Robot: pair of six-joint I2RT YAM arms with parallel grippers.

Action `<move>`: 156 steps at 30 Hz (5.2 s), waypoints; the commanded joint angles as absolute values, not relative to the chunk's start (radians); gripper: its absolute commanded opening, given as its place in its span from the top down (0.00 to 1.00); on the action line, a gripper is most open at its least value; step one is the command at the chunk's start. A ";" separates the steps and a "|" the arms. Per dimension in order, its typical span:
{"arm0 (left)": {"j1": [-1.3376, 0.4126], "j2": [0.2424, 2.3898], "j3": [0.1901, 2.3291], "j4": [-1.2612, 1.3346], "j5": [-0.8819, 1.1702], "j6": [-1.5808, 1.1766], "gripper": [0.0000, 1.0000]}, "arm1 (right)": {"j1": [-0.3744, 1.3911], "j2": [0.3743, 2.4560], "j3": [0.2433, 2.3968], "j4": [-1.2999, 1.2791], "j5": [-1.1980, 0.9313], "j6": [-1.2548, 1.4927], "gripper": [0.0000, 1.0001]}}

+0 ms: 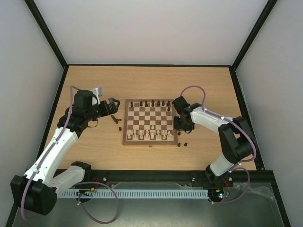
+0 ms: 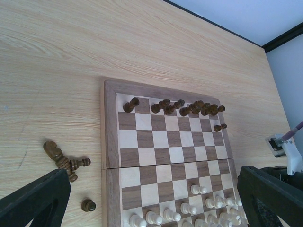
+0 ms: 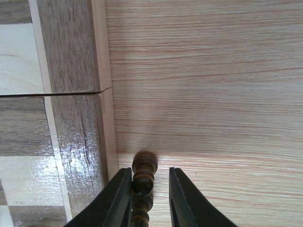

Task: Set up the chess pieces on the board
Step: Pick up the chess piece at the center of the board, then place the chess piece on the chessboard, then pick up the chess piece at the center of the board.

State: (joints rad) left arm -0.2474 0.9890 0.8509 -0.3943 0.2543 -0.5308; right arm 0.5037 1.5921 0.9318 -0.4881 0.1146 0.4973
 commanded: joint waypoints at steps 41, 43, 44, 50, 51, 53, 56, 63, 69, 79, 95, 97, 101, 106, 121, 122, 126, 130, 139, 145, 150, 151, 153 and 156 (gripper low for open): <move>-0.212 1.007 0.842 -0.381 0.271 -0.503 0.01 | 0.583 1.967 1.623 -0.751 0.121 0.402 0.90; -0.209 1.007 0.842 -0.380 0.273 -0.502 0.00 | 0.583 1.981 1.630 -0.747 0.120 0.402 0.90; -0.209 1.008 0.842 -0.380 0.273 -0.501 0.00 | 0.583 1.986 1.633 -0.745 0.120 0.402 0.90; -0.206 1.012 0.842 -0.378 0.277 -0.502 0.01 | 0.583 2.019 1.646 -0.745 0.132 0.400 0.90; -0.206 1.012 0.841 -0.379 0.278 -0.501 0.00 | 0.583 2.023 1.647 -0.746 0.135 0.400 0.90; -0.203 1.013 0.841 -0.377 0.279 -0.502 0.00 | 0.583 2.031 1.650 -0.745 0.139 0.399 0.90; -0.201 1.015 0.841 -0.377 0.281 -0.500 0.01 | 0.583 2.044 1.655 -0.740 0.141 0.399 0.90; -0.196 1.015 0.839 -0.376 0.283 -0.497 0.01 | 0.583 2.069 1.665 -0.734 0.161 0.396 0.88; -0.193 1.015 0.839 -0.377 0.283 -0.498 0.00 | 0.583 2.082 1.675 -0.734 0.166 0.396 0.82; -0.192 1.015 0.839 -0.376 0.285 -0.497 0.00 | 0.583 2.081 1.685 -0.741 0.168 0.395 0.79; -0.192 0.984 0.848 -0.394 0.309 -0.506 0.00 | 0.592 1.543 1.257 -0.742 0.212 0.475 0.53; -0.192 0.980 0.848 -0.395 0.316 -0.508 0.00 | 0.592 1.484 1.167 -0.735 0.209 0.503 0.53; -0.192 0.975 0.849 -0.394 0.327 -0.508 0.01 | 0.592 1.413 1.022 -0.695 0.186 0.555 0.55; -0.192 0.977 0.849 -0.391 0.341 -0.507 0.00 | 0.592 1.393 0.916 -0.630 0.149 0.581 0.58; -0.192 0.972 0.843 -0.393 0.333 -0.516 0.01 | 0.588 1.516 0.866 -0.532 0.145 0.556 0.66; -0.192 0.972 0.843 -0.391 0.332 -0.516 0.01 | 0.586 1.519 0.864 -0.533 0.151 0.555 0.67; -0.192 0.977 0.843 -0.389 0.333 -0.517 0.01 | 0.576 1.516 0.858 -0.533 0.159 0.552 0.70; -0.192 0.980 0.843 -0.386 0.336 -0.518 0.00 | 0.567 1.517 0.857 -0.534 0.160 0.552 0.72; -0.192 0.979 0.842 -0.384 0.335 -0.518 0.01 | 0.563 1.523 0.855 -0.532 0.157 0.552 0.74; -0.192 0.980 0.838 -0.381 0.339 -0.520 0.00 | 0.563 1.537 0.854 -0.523 0.153 0.547 0.77; -0.192 0.978 0.841 -0.382 0.339 -0.519 0.01 | 0.561 1.548 0.856 -0.520 0.150 0.544 0.81; -0.192 0.978 0.841 -0.383 0.339 -0.518 0.01 | 0.561 1.550 0.855 -0.520 0.150 0.543 0.83; -0.192 0.977 0.843 -0.384 0.339 -0.518 0.01 | 0.561 1.552 0.857 -0.520 0.149 0.542 0.85; -0.192 0.979 0.842 -0.383 0.340 -0.518 0.01 | 0.561 1.550 0.868 -0.530 0.150 0.540 0.89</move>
